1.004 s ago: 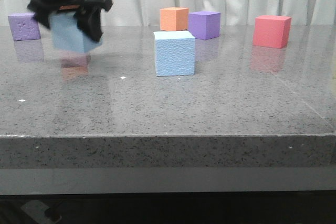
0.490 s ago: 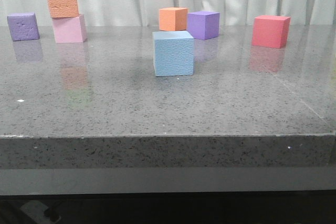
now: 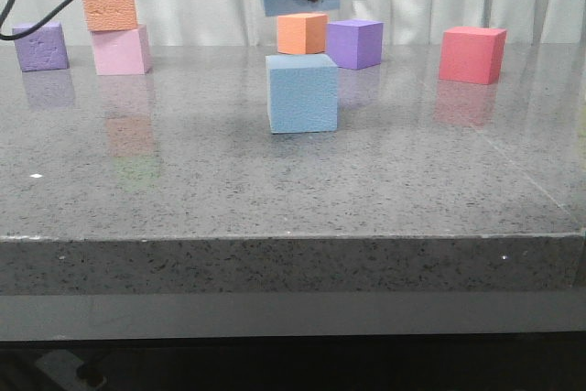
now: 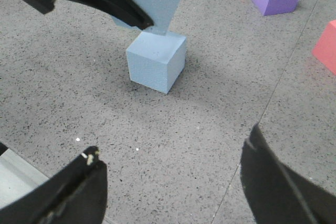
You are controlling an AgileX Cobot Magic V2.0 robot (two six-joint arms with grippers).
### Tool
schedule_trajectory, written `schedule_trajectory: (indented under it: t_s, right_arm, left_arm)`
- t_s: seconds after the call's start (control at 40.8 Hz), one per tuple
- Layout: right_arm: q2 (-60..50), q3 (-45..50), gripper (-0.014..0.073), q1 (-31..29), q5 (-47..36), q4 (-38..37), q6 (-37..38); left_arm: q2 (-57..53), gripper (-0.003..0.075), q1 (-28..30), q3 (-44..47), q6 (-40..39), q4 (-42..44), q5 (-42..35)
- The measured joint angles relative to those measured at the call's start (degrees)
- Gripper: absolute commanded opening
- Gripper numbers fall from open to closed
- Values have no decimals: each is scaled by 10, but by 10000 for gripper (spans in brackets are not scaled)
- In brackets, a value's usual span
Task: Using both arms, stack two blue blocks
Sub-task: 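Lift the light-blue cube and carry it above the centre cube, then lower the held cube onto the centre cube and open the left gripper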
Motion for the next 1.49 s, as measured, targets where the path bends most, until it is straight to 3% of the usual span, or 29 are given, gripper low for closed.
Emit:
schedule_trajectory:
  t_s: [0.881, 1.224, 1.494]
  right_arm:
    - [0, 0, 542, 0, 0, 0, 0]
    - [0, 0, 542, 0, 0, 0, 0]
    - [0, 0, 542, 0, 0, 0, 0]
  left_arm:
    - [30, 396, -2, 0, 19, -2, 3]
    - [38, 568, -2, 0, 19, -2, -6]
    - [41, 578, -2, 0, 19, -2, -18]
